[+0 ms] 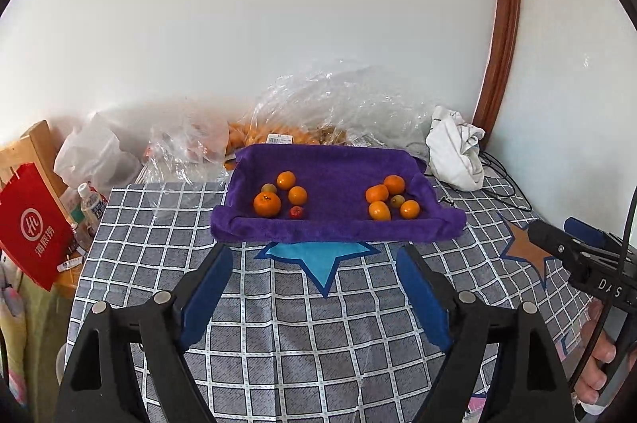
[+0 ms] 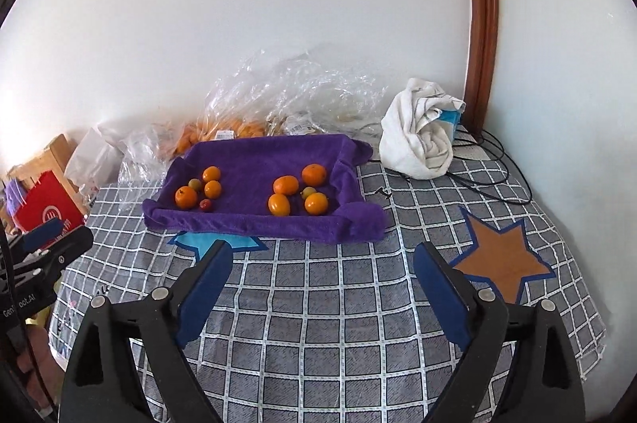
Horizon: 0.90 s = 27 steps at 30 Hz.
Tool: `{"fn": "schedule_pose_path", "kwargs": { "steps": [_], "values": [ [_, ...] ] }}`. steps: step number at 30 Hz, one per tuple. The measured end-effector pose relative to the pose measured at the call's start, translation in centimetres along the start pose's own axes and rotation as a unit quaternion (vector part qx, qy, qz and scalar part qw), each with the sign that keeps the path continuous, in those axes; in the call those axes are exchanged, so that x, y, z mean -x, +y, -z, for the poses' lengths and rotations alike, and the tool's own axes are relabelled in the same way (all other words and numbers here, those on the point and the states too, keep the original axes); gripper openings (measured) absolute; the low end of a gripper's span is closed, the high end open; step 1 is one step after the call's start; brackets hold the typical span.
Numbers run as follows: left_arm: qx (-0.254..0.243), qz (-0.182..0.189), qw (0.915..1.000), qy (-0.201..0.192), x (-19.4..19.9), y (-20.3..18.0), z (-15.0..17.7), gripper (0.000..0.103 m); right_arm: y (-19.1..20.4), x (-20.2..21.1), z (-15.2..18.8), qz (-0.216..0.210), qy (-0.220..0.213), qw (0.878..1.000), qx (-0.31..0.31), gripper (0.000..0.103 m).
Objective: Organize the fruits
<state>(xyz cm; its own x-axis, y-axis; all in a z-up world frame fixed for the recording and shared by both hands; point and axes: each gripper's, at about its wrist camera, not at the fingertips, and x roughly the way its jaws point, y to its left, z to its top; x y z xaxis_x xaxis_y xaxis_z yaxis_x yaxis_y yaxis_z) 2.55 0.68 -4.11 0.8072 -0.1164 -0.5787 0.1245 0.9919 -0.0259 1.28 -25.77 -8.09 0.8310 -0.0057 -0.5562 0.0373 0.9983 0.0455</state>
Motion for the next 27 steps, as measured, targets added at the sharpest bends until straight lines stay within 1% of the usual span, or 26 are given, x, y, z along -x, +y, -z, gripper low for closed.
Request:
{"fn": "schedule_pose_path", "kwargs": {
  "steps": [1, 3, 5, 7, 11, 19, 27],
  "values": [
    [-0.002, -0.004, 1.0, -0.006, 0.5, -0.2, 0.1, 0.083, -0.2, 0.6, 0.1, -0.002, -0.003, 1.0, -0.005, 0.097],
    [-0.004, -0.009, 0.9999, -0.011, 1.3, -0.5, 0.4, 0.086, -0.4, 1.2, 0.2, 0.011, -0.009, 1.0, -0.002, 0.099],
    [-0.003, -0.007, 0.9999, -0.012, 2.0, -0.6, 0.6, 0.087, -0.5, 1.7, 0.4, 0.017, -0.008, 1.0, 0.002, 0.099],
    [-0.002, -0.011, 0.9998, -0.017, 2.4, -0.8, 0.7, 0.088, -0.3, 2.1, 0.7, 0.017, -0.004, 1.0, 0.013, 0.1],
    [-0.004, -0.015, 0.9997, -0.021, 2.8, -1.1, 0.6, 0.088, 0.5, 2.9, 1.2, 0.037, -0.008, 0.998, 0.042, 0.1],
    [-0.004, -0.02, 0.9994, -0.028, 3.4, -1.4, 0.6, 0.089, 1.1, 3.7, 1.3, 0.038, -0.012, 0.998, 0.045, 0.1],
    [-0.001, -0.02, 0.9995, -0.025, 3.4, -1.2, 0.6, 0.089, 1.2, 3.7, 1.6, 0.036, -0.009, 0.999, 0.04, 0.1]
  ]
}}
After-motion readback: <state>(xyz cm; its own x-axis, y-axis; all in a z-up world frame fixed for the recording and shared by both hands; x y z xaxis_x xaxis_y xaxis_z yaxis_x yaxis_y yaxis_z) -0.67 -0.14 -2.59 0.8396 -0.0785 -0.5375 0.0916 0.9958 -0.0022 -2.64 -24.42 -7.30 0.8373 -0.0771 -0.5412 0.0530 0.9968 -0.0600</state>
